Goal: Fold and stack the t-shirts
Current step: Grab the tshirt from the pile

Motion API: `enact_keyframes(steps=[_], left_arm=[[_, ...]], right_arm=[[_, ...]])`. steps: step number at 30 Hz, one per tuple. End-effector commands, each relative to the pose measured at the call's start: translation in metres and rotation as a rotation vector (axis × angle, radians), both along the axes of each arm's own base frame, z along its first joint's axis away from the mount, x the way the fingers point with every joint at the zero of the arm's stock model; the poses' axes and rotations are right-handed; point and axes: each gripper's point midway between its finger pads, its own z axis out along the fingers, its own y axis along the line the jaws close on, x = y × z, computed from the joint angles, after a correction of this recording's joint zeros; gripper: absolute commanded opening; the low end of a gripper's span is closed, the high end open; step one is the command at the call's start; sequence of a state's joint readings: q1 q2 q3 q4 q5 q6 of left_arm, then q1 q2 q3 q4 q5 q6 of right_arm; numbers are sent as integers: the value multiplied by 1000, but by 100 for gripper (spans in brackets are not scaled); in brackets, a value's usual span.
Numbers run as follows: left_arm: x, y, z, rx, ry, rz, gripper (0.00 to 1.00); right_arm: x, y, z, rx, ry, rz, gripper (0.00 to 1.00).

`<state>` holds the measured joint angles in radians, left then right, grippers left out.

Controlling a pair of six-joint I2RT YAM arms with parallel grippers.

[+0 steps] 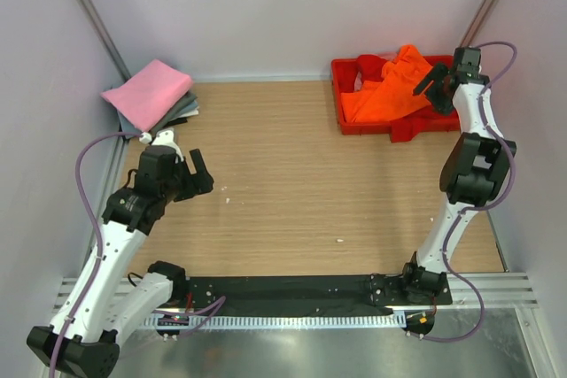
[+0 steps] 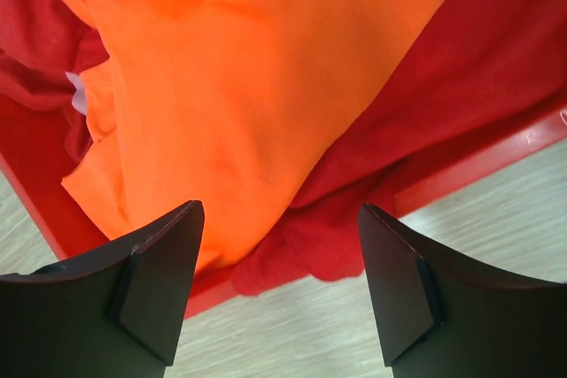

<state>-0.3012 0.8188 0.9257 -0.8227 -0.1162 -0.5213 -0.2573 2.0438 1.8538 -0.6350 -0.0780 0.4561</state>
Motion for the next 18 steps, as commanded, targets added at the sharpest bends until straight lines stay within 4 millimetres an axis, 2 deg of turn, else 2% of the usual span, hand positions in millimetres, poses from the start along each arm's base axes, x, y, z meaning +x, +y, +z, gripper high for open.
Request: enact_keyframes(steps=[1,2,10,11,12,14,15,18], left_arm=[[2,0,3,-3,-10,13,85],[3,0,2,-3,-8,12,85],[4,0,0,0,1,14,85],[4,0,0,0,2,13,85],[4,0,-1,0,4,13,85],[4,0,-1,0,4,13,85],[4,0,-1,2,5,14,85],[5,0,-1,0,4,15,85]], right_arm=[[23,-6,16,6,-79,-8,76],[27,-8,19,0,-87,-9,75],[50,-18,-2,-8,-66,-24,75],[54,-21,4,-19,-79,-27,74],[56,-21,-4,-15,-66,-28,74],[63,-22,1,-15,-81,-25,73],[64,-22,-10,-5,-59,-25,72],[69,-23,-10,-1,-73,-30,65]])
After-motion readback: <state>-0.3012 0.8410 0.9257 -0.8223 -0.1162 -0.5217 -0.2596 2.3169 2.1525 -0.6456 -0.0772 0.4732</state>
